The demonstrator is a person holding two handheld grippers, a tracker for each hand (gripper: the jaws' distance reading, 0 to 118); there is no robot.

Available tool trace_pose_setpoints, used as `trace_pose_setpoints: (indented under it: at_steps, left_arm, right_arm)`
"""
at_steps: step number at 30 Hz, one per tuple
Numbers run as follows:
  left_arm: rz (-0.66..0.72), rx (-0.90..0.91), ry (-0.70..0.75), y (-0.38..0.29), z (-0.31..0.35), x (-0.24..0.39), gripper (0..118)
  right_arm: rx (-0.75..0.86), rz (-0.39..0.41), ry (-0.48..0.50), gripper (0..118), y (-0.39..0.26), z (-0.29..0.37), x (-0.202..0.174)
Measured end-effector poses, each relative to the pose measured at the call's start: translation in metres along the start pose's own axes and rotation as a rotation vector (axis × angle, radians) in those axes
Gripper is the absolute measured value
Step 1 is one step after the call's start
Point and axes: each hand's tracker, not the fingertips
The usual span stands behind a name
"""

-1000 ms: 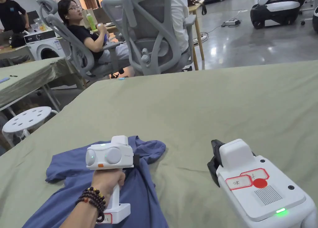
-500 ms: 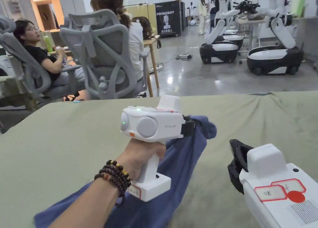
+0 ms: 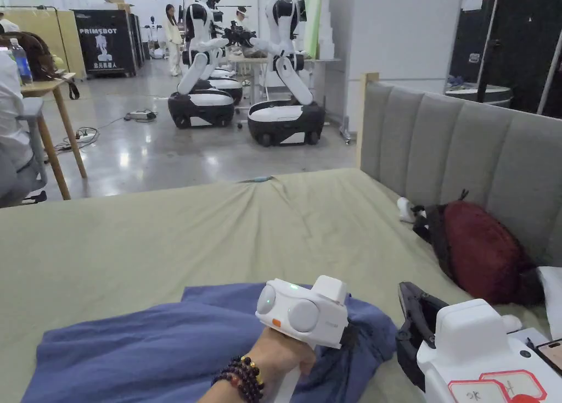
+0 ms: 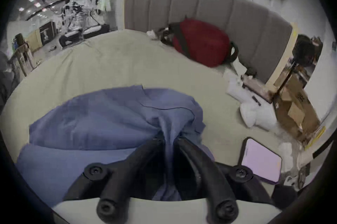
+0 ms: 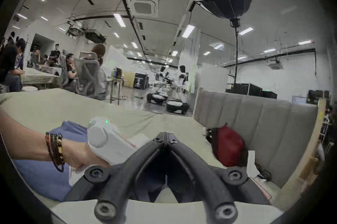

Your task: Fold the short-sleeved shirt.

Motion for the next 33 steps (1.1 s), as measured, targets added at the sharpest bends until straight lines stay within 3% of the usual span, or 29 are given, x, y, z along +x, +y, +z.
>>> trace_pose_setpoints:
  at_steps: [2,3,5,6,8,12,14,15,17,18,20,24,32,33]
  left_arm:
    - [0.028,0.003,-0.006,0.001,-0.001,-0.009,7]
    - [0.05,0.022,0.003,0.0,0.002,-0.011,19]
    - [0.046,0.05,0.031,-0.001,0.012,-0.013,98]
    - [0.038,0.061,0.078,0.003,0.021,-0.02,118]
    - [0.069,0.156,0.079,0.003,0.053,-0.031,102]
    - [0.162,0.304,0.204,-0.017,0.134,-0.069,102]
    - [0.211,0.375,0.314,-0.041,0.185,-0.076,87]
    - [0.231,0.42,0.368,-0.055,0.209,-0.082,74]
    - [0.241,0.486,0.494,-0.087,0.249,-0.091,11]
    - [0.238,0.505,0.564,-0.104,0.269,-0.09,0]
    - [0.23,0.511,0.687,-0.134,0.299,-0.092,0]
    - [0.251,0.473,0.726,-0.171,0.34,-0.1,0]
    - [0.318,0.342,0.685,-0.158,0.341,-0.164,0]
    - [0.319,0.345,0.687,-0.152,0.335,-0.181,12]
  right_arm:
    - [-0.012,-0.004,-0.003,1,-0.004,-0.002,0.003]
    - [-0.019,-0.01,0.001,1,-0.006,-0.003,0.003]
    - [-0.031,-0.018,0.007,1,-0.008,-0.008,0.002]
    - [-0.033,-0.019,0.01,1,-0.008,-0.01,0.0]
    - [-0.037,-0.01,0.014,1,-0.007,-0.018,-0.006]
    - [-0.052,-0.026,0.029,1,0.002,-0.036,-0.024]
    - [-0.039,-0.047,0.051,1,0.005,-0.042,-0.034]
    - [-0.031,-0.036,0.054,1,0.007,-0.043,-0.042]
    - [-0.018,-0.007,0.067,1,0.01,-0.047,-0.056]
    - [-0.019,-0.004,0.076,1,0.012,-0.047,-0.062]
    - [-0.019,-0.019,0.108,1,0.016,-0.044,-0.075]
    - [-0.009,-0.036,0.141,1,0.018,-0.042,-0.096]
    - [-0.003,-0.014,0.207,1,0.021,-0.042,-0.115]
    - [-0.007,-0.015,0.21,1,0.018,-0.044,-0.114]
